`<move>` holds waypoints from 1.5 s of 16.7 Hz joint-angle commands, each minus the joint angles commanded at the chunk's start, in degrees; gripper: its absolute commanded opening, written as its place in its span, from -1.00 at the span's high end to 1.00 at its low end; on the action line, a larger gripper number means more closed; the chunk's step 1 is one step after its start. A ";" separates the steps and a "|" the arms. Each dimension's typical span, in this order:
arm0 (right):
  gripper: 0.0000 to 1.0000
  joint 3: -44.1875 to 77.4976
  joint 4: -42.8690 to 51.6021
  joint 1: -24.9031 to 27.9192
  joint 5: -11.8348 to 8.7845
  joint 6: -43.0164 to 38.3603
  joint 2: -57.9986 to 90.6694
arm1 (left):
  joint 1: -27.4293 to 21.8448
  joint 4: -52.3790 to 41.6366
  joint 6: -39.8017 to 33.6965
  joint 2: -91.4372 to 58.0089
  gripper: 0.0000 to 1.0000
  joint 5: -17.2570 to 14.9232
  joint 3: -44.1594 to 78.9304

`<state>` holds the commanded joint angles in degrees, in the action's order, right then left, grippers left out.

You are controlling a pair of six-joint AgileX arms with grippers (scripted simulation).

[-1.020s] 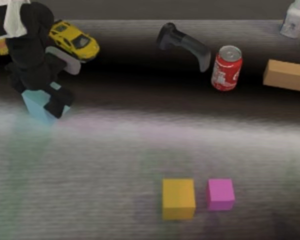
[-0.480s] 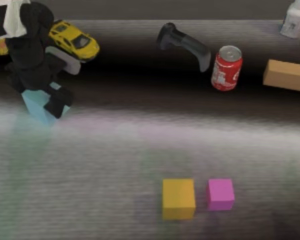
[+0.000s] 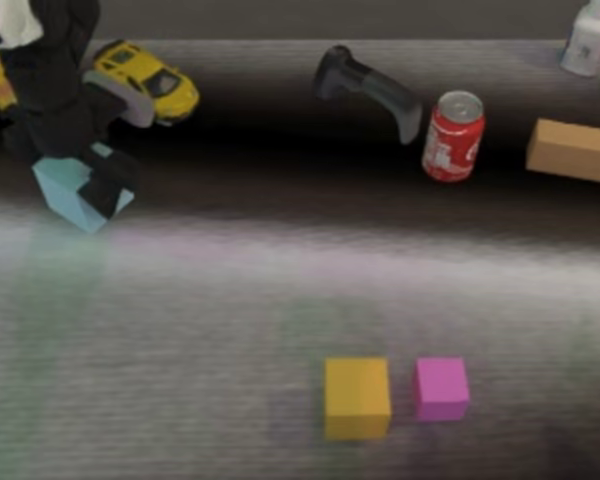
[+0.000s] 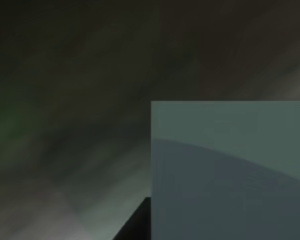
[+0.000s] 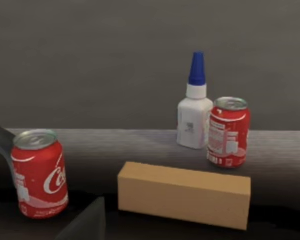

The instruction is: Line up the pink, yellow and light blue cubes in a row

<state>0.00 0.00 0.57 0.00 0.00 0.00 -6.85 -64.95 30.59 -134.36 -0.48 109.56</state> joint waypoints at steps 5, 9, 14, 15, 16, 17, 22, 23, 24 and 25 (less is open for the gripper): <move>-1.00 0.00 0.00 0.00 0.00 0.00 0.00 | 0.65 -7.08 -0.18 2.00 1.00 0.00 5.23; -1.00 0.00 0.00 0.00 0.00 0.00 0.00 | 0.27 -6.93 -0.17 1.85 1.00 0.03 5.08; -1.00 0.00 0.00 0.00 0.00 0.00 0.00 | -4.60 -5.77 -9.30 5.98 1.00 0.16 -0.23; -1.00 0.00 0.00 0.00 0.00 0.00 0.00 | -6.36 -5.34 -12.67 7.50 1.00 0.20 -2.28; -1.00 0.00 0.00 0.00 0.00 0.00 0.00 | -8.30 -4.86 -16.53 9.25 1.00 0.24 -4.65; -1.00 0.00 0.00 0.00 0.00 0.00 0.00 | -10.39 -4.34 -20.84 11.16 1.00 0.27 -7.28; -1.00 0.00 0.00 0.00 0.00 0.00 0.00 | -21.80 -1.43 -46.19 21.95 1.00 0.33 -22.47; -1.00 0.00 0.00 0.00 0.00 0.00 0.00 | -24.03 -0.77 -51.23 24.22 1.00 0.34 -25.51; -1.00 0.00 0.00 0.00 0.00 0.00 0.00 | -26.14 -0.08 -55.85 26.44 1.00 0.36 -28.38; -1.00 0.00 0.00 0.00 0.00 0.00 0.00 | -28.10 0.61 -59.95 28.58 1.00 0.40 -31.05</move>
<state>0.00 0.00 0.57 0.00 0.00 0.00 -34.95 -64.34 -29.36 -105.78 -0.08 78.51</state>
